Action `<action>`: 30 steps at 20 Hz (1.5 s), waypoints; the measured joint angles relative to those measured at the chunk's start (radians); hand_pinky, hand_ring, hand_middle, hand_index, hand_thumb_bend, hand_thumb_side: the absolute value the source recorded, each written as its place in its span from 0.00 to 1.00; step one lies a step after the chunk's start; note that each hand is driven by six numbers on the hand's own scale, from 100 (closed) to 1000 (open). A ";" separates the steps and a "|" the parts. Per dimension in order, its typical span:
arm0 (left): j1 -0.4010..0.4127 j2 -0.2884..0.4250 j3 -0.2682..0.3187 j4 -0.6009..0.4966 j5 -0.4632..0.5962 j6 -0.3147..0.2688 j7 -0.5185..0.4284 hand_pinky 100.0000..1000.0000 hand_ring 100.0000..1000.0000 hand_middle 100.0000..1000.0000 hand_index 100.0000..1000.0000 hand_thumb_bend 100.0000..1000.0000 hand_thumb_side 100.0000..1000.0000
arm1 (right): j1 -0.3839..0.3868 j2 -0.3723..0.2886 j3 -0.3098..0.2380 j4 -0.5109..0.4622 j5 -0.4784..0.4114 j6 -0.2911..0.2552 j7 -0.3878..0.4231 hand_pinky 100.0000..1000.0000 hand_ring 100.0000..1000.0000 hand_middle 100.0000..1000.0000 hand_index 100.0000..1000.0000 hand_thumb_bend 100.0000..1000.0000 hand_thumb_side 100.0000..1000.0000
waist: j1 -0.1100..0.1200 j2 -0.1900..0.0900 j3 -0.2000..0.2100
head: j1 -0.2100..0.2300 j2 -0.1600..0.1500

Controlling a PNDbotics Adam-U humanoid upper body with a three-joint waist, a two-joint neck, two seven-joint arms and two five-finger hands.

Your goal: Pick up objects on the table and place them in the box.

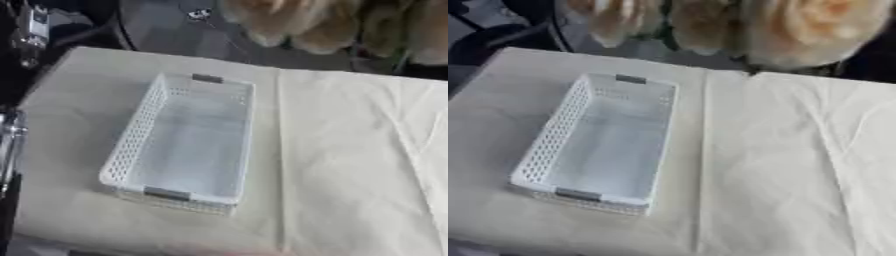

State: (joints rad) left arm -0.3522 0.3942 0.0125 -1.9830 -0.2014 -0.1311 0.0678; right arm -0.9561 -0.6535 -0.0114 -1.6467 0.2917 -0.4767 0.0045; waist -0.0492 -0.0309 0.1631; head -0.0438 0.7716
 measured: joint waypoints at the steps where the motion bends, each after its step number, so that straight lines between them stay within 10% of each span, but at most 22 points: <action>1: 0.000 0.000 0.000 0.000 -0.002 0.001 0.001 0.53 0.68 0.69 0.77 0.00 0.75 | 0.010 -0.002 -0.008 -0.020 -0.007 0.015 -0.016 0.74 0.82 0.80 0.81 0.00 0.00 | 0.002 0.000 0.000 | 0.000 0.000; 4: 0.001 0.000 0.000 0.000 -0.005 0.001 0.001 0.53 0.68 0.69 0.77 0.00 0.75 | 0.020 -0.003 -0.023 -0.063 -0.016 0.047 -0.057 0.37 0.47 0.44 0.52 0.00 0.00 | 0.006 0.000 0.000 | 0.001 0.000; 8: 0.004 0.000 0.000 0.000 -0.006 0.002 0.001 0.53 0.68 0.69 0.77 0.00 0.75 | 0.013 0.002 -0.012 -0.068 0.026 0.059 -0.086 0.24 0.37 0.32 0.42 0.00 0.00 | 0.006 0.000 0.002 | 0.000 0.000; 19: -0.020 -0.006 -0.016 0.000 0.005 -0.003 -0.019 0.53 0.68 0.70 0.77 0.00 0.75 | -0.042 0.163 0.156 0.363 0.320 -0.072 0.098 0.05 0.34 0.32 0.43 0.00 0.04 | 0.000 0.011 0.047 | -0.046 0.000; 30: -0.038 -0.019 -0.029 0.000 0.017 -0.006 -0.040 0.53 0.68 0.69 0.77 0.00 0.75 | -0.054 0.340 0.171 0.709 0.618 -0.138 0.070 0.08 0.35 0.33 0.46 0.00 0.11 | 0.000 0.021 0.059 | -0.078 0.000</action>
State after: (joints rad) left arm -0.3906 0.3751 -0.0164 -1.9833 -0.1847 -0.1372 0.0283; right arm -1.0100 -0.3132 0.1601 -0.9381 0.9096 -0.6149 0.0741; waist -0.0497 -0.0103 0.2224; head -0.1221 0.7716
